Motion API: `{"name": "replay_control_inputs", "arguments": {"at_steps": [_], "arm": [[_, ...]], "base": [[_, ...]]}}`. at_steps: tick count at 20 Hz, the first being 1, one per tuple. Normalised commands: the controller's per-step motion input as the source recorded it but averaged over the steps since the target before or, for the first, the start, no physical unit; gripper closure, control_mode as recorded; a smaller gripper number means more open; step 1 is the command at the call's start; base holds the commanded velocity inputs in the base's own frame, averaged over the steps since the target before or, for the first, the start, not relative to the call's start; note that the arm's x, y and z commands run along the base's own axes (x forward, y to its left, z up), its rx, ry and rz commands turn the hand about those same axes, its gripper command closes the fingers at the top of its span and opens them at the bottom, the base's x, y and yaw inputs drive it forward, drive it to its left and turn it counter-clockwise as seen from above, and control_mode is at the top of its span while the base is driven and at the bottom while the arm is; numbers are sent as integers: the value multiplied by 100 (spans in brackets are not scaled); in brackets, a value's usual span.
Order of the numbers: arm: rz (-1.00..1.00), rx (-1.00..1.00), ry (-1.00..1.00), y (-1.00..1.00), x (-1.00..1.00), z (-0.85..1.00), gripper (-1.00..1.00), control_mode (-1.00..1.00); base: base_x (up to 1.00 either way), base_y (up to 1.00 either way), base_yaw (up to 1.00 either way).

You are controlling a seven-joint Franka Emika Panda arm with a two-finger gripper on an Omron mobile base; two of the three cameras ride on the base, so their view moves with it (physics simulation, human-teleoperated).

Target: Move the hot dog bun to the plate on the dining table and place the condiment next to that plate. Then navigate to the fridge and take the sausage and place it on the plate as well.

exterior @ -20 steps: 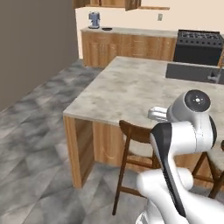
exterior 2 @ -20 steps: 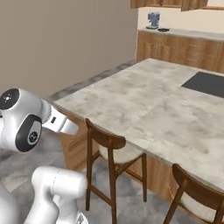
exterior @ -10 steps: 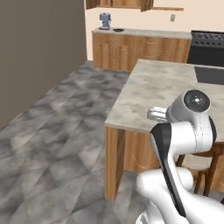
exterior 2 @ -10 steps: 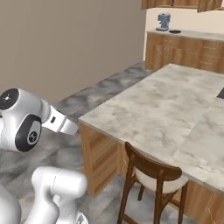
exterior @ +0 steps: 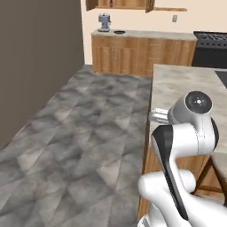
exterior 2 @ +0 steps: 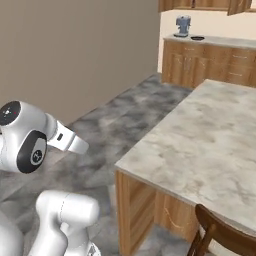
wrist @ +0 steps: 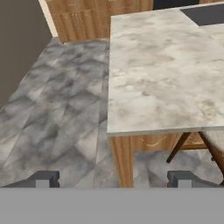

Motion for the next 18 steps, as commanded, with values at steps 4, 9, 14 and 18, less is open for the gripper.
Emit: {"name": "replay_control_inputs", "arguments": {"at_steps": [4, 9, 14, 18], "arm": [[0, 0, 0, 0, 0, 0, -100, 100], [0, 0, 0, 0, 0, 0, -100, 100], [0, 0, 0, 0, 0, 0, -100, 100], [0, 0, 0, 0, 0, 0, -100, 100]], "base": [[100, 100, -25], [100, 100, -25], [100, 95, -28], [100, 81, -30]]}}
